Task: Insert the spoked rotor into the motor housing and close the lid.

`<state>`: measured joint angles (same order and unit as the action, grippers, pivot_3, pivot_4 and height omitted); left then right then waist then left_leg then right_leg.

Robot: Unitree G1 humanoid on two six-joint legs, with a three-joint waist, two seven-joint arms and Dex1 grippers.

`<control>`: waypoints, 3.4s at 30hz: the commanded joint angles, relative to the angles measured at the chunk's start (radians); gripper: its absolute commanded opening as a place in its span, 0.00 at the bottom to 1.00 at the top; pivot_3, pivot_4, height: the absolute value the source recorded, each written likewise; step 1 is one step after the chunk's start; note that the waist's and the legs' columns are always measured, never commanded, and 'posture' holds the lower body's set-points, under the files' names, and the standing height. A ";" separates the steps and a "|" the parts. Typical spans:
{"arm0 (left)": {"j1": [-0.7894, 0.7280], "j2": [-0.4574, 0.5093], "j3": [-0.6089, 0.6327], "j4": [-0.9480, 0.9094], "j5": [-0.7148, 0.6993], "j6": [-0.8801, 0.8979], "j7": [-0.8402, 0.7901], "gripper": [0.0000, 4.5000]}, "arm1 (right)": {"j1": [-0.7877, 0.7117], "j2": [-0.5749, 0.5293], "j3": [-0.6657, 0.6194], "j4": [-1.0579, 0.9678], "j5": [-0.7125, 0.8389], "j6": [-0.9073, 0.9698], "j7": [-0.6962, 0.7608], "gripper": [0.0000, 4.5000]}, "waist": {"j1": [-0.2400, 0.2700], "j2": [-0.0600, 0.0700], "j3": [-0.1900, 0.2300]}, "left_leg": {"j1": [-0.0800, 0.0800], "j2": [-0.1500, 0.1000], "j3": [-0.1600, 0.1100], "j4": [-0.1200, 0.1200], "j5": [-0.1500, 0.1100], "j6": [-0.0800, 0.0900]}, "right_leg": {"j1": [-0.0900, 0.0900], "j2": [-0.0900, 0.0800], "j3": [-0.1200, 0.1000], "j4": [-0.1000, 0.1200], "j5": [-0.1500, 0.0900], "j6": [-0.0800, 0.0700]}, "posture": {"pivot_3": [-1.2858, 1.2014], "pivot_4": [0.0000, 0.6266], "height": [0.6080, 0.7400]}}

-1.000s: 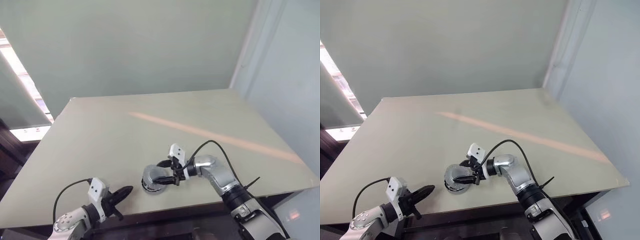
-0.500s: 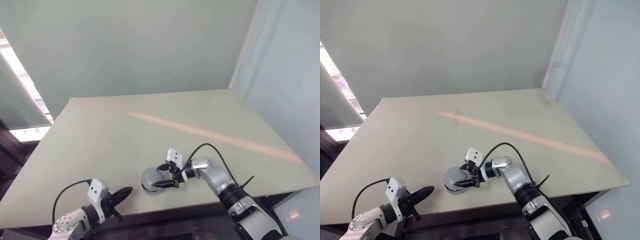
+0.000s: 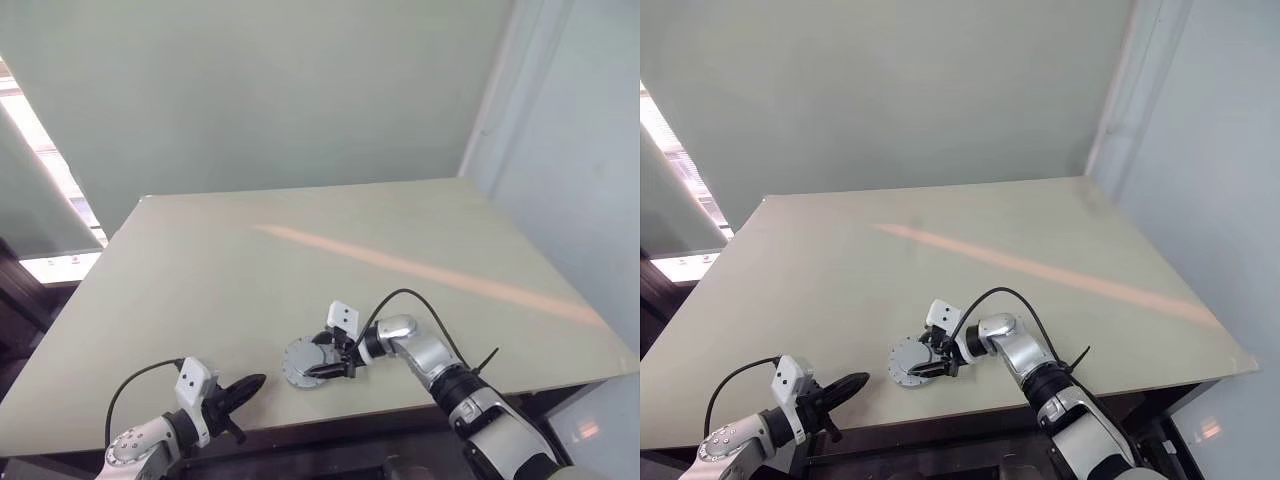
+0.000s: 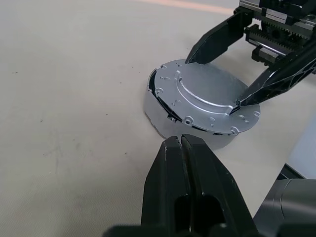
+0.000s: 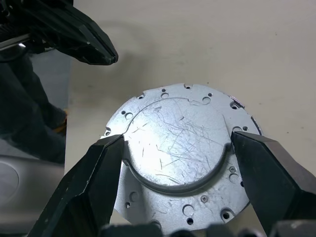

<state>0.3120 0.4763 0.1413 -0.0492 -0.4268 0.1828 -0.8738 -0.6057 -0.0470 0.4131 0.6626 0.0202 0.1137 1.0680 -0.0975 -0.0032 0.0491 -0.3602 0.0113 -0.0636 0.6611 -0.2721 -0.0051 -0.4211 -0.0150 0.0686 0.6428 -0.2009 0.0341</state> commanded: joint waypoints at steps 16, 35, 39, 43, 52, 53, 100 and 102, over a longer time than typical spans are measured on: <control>-0.015 0.008 0.005 -0.007 0.006 -0.023 -0.011 0.00 | -0.025 0.020 -0.013 0.000 -0.012 -0.016 0.010 0.01 | -0.002 0.000 0.000 | 0.001 0.000 0.000 0.000 0.000 0.000 | 0.001 0.000 0.000 0.000 0.000 0.000 | 0.52 0.00 1.00; -0.030 0.004 -0.006 0.006 0.015 -0.025 -0.023 0.00 | -0.017 -0.013 -0.076 -0.131 0.069 0.068 0.066 0.91 | 0.000 0.000 0.000 | 0.000 0.000 0.000 0.001 0.000 0.000 | 0.001 0.000 0.000 0.000 0.000 0.000 | 0.52 0.00 1.00; -0.032 0.003 -0.008 0.006 0.016 -0.024 -0.023 0.00 | 0.015 -0.028 -0.058 -0.185 0.064 0.093 0.086 0.99 | 0.000 0.000 0.000 | 0.001 0.000 -0.001 0.001 0.000 0.000 | 0.001 0.000 0.000 0.001 0.000 0.000 | 0.52 0.00 1.00; -0.031 0.002 -0.011 0.004 0.016 -0.023 -0.021 0.00 | 0.036 -0.023 -0.046 -0.209 0.057 0.113 0.073 0.99 | -0.001 0.000 0.000 | 0.001 0.000 0.000 0.000 0.000 0.000 | 0.001 0.000 0.000 0.001 0.000 0.000 | 0.52 0.00 1.00; -0.030 0.007 -0.011 -0.001 0.016 -0.019 -0.021 0.00 | 0.065 -0.003 -0.037 -0.209 0.042 0.084 0.013 0.99 | 0.000 0.000 0.000 | 0.000 0.000 0.000 0.001 0.000 0.000 | 0.001 0.000 0.000 0.001 0.000 0.000 | 0.52 0.00 1.00; -0.029 0.007 -0.011 -0.003 0.016 -0.018 -0.021 0.00 | 0.070 -0.002 -0.035 -0.209 0.043 0.084 0.007 0.99 | 0.000 0.000 0.000 | 0.000 0.000 0.000 0.001 0.000 0.000 | 0.001 0.000 0.000 0.001 0.000 0.000 | 0.52 0.00 1.00; -0.044 0.002 -0.025 -0.015 0.017 -0.006 -0.016 0.00 | 0.111 0.037 -0.014 -0.151 -0.021 0.051 -0.192 0.71 | -0.002 0.000 0.000 | 0.003 0.000 -0.001 0.001 0.000 0.000 | 0.003 0.000 0.000 0.002 0.000 0.000 | 0.52 0.00 1.00; -0.044 0.003 -0.026 -0.014 0.016 -0.006 -0.016 0.00 | 0.116 0.031 -0.004 -0.149 -0.031 0.047 -0.195 0.71 | -0.002 0.000 0.000 | 0.004 0.000 -0.001 0.001 0.000 0.000 | 0.003 0.000 0.000 0.002 0.000 0.000 | 0.52 0.00 1.00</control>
<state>0.2801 0.4743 0.1124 -0.0319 -0.4060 0.1845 -0.8894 -0.4884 -0.0174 0.4104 0.5321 0.0028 0.1614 0.9012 -0.0991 -0.0028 0.0489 -0.3562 0.0115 -0.0646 0.6625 -0.2718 -0.0051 -0.4178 -0.0145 0.0686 0.6446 -0.2009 0.0340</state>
